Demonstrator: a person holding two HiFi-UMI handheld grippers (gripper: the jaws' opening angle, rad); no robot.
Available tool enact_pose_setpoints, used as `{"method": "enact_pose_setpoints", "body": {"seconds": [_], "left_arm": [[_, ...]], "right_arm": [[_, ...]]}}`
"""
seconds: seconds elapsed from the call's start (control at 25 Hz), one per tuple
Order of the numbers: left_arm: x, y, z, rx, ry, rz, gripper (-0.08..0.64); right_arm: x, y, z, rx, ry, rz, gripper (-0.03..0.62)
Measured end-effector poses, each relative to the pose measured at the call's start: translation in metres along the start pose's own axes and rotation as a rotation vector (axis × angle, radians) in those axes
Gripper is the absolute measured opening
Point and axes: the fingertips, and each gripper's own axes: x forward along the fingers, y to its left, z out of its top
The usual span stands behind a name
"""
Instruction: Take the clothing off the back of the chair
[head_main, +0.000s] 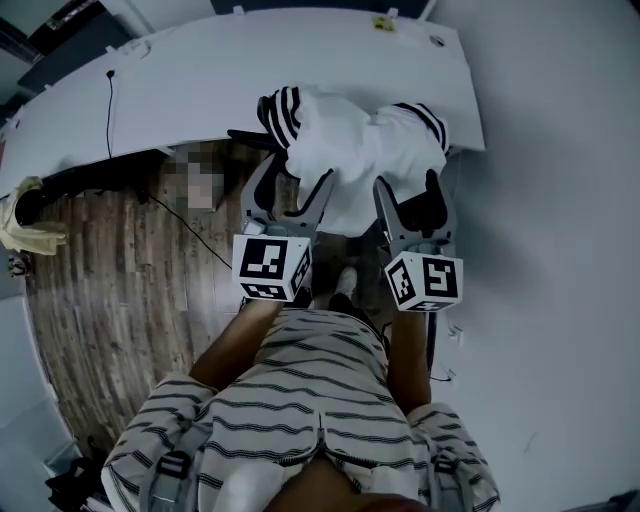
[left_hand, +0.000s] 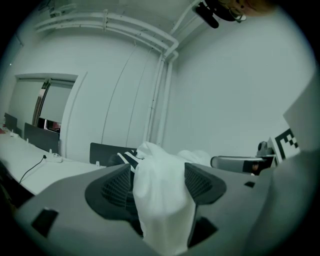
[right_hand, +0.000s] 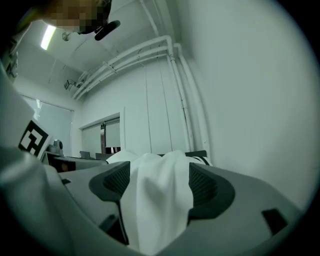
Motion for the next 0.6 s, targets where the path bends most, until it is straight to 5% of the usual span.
{"method": "enact_pose_setpoints", "body": {"seconds": [0.28, 0.6], "left_arm": [[0.017, 0.002, -0.005, -0.032, 0.018, 0.041, 0.354], [0.019, 0.003, -0.008, -0.139, 0.010, 0.005, 0.358]], "right_arm": [[0.010, -0.056, -0.013, 0.052, 0.024, -0.027, 0.404], [0.030, -0.069, -0.025, 0.181, 0.038, 0.175, 0.457]]}}
